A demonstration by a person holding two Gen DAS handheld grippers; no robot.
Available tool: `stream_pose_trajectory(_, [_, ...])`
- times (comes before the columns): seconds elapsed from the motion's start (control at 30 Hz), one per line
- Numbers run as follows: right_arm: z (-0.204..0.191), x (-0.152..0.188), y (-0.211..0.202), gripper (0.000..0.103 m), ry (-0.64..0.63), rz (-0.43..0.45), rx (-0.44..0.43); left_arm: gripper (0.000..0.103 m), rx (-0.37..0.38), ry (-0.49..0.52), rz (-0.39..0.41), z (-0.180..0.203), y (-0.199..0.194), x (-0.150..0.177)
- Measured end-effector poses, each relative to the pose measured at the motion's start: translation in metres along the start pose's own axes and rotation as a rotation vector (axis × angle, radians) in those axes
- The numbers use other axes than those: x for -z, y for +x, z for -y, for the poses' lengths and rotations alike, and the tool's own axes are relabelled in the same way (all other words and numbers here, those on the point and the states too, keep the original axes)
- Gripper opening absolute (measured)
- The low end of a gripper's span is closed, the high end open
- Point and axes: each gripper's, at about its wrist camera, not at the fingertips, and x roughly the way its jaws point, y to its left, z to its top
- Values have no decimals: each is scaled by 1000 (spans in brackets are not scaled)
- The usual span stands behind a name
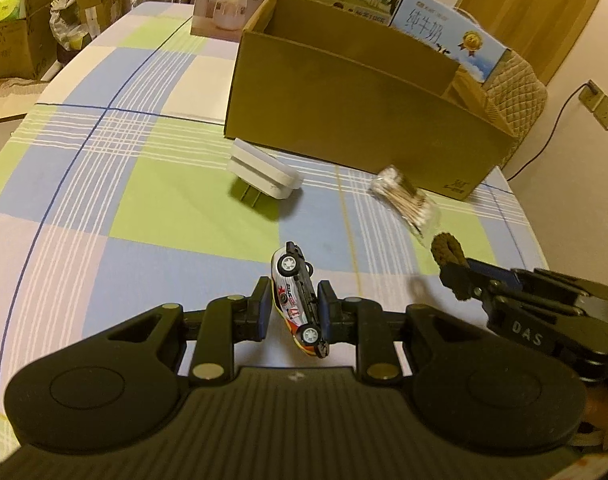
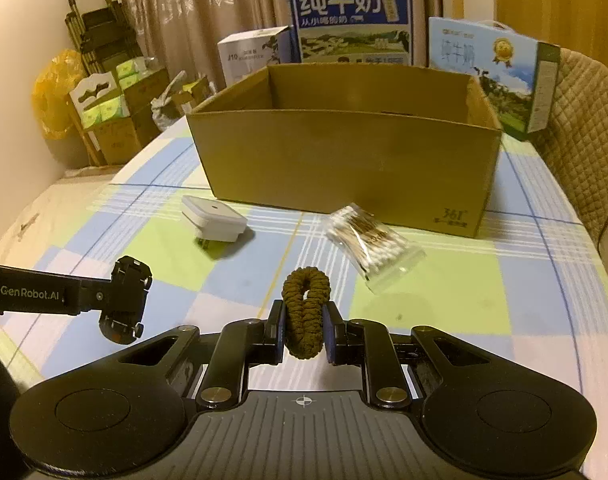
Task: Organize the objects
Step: 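Carry the toy car and hair tie toward the cardboard box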
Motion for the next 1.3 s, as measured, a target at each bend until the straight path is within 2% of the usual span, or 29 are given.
stream_pose_trajectory(0.53, [-6, 3, -50, 16, -2, 64, 2, 19, 4, 43, 44, 17, -50, 17])
stream_pose_trajectory(1.3, [1, 4, -63, 16, 15, 85, 6, 19, 5, 61, 67, 25, -66, 16])
